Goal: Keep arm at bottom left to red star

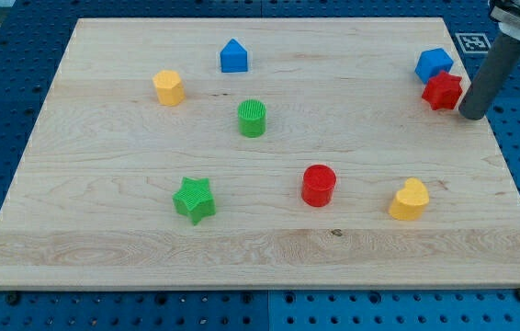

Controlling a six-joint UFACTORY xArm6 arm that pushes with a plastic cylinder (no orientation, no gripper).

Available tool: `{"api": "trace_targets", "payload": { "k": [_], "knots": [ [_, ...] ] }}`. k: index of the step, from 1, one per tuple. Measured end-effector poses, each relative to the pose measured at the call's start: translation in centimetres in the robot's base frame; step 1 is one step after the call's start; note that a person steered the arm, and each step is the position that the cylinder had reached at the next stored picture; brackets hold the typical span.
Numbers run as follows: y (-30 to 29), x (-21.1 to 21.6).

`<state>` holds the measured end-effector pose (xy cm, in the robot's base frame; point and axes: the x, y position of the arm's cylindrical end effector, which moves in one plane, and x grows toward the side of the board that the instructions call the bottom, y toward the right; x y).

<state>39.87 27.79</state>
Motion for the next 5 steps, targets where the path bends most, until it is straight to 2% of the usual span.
{"api": "trace_targets", "payload": {
  "k": [1, 2, 3, 5],
  "knots": [
    [0.4, -0.2],
    [3.0, 3.7],
    [3.3, 4.7],
    [-1.3, 4.7]
  ]
}}
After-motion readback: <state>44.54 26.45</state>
